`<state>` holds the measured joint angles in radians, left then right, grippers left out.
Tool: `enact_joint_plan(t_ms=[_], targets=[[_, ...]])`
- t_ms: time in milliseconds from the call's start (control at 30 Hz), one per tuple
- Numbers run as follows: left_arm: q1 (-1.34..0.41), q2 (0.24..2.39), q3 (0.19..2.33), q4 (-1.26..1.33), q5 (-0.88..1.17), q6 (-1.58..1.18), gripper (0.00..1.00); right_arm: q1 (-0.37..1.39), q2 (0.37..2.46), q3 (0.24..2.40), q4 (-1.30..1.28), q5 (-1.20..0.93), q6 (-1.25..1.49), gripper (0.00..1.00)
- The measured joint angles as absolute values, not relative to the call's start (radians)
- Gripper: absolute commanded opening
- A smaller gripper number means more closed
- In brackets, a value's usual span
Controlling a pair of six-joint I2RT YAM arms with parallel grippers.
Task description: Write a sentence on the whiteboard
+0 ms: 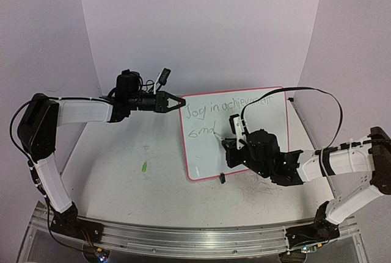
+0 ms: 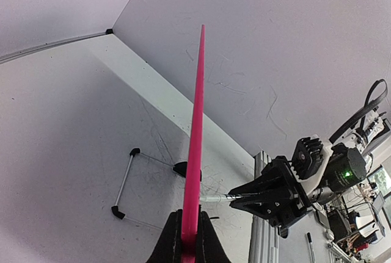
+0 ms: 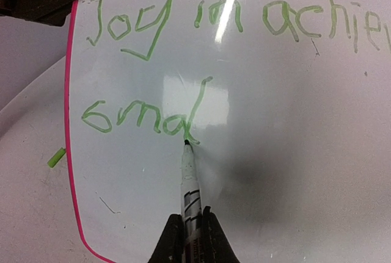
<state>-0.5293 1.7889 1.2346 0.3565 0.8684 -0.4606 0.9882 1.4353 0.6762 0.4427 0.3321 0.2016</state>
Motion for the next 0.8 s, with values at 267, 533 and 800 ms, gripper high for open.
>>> enact_joint_plan(t_ms=[267, 533, 800], targets=[[-0.529, 1.789, 1.235, 0.358, 0.869, -0.461, 0.0, 0.97, 1.351, 0.673, 0.379, 0.358, 0.207, 0.0], [-0.529, 1.789, 1.235, 0.358, 0.869, -0.461, 0.0, 0.941, 1.366, 0.729, 0.389, 0.356, 0.181, 0.0], [-0.529, 1.789, 1.235, 0.357, 0.868, -0.461, 0.0, 0.94, 1.419, 0.746, 0.403, 0.354, 0.162, 0.0]])
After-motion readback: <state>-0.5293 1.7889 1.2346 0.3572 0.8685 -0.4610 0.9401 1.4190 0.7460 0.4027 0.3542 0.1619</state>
